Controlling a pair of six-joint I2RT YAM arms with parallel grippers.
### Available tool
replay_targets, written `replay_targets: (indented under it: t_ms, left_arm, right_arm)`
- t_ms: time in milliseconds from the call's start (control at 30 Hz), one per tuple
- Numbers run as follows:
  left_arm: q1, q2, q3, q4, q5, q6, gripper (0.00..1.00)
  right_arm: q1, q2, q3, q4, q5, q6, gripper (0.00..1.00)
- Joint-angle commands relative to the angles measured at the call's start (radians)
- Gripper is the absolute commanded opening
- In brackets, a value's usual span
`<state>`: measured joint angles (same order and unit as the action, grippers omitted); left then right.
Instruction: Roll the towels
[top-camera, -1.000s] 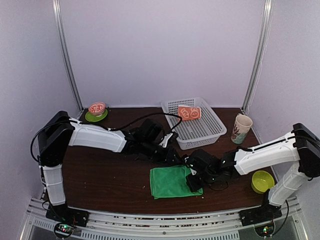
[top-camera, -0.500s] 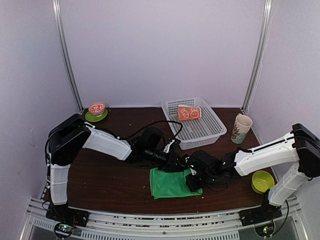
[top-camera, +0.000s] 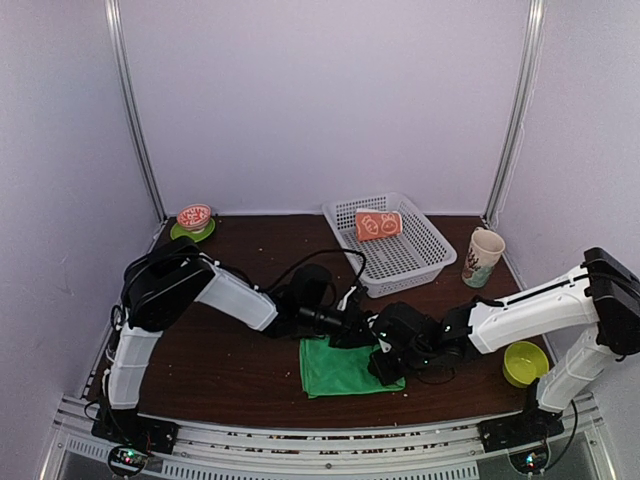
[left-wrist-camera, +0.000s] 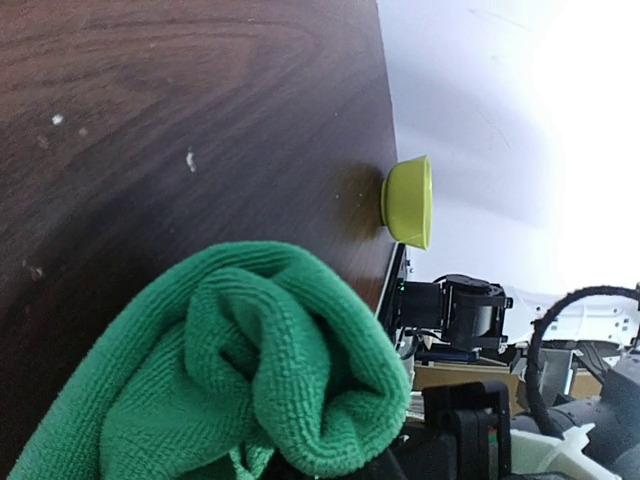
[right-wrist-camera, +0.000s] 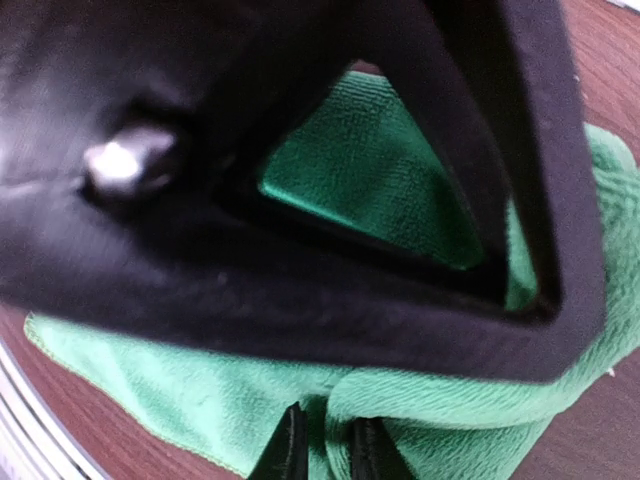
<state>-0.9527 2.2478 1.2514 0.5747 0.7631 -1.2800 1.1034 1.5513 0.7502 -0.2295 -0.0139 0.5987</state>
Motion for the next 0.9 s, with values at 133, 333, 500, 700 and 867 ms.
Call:
replay_targets:
  t_ms: [133,333,500,700,867]
  left_arm:
    - [0.005,-0.037,0.023,-0.266,-0.074,0.119,0.01]
    - [0.008,-0.078,0.032,-0.387,-0.117,0.194,0.0]
    - [0.009,-0.082,0.053,-0.458,-0.141,0.232,0.0]
    - [0.008,-0.09,0.082,-0.541,-0.177,0.286,0.0]
    - [0.008,-0.093,0.106,-0.596,-0.199,0.313,0.0]
  right_arm:
    - [0.015,-0.119,0.01,-0.117,0.01,0.021,0.36]
    - [-0.017,-0.265,0.022,-0.176,0.037,0.047,0.45]
    - [-0.099,-0.366,-0.084,-0.104,0.007,0.118,0.46]
    - [-0.143,-0.345,-0.217,0.039,-0.093,0.215,0.44]
    - [-0.186,-0.308,-0.302,0.218,-0.176,0.285,0.48]
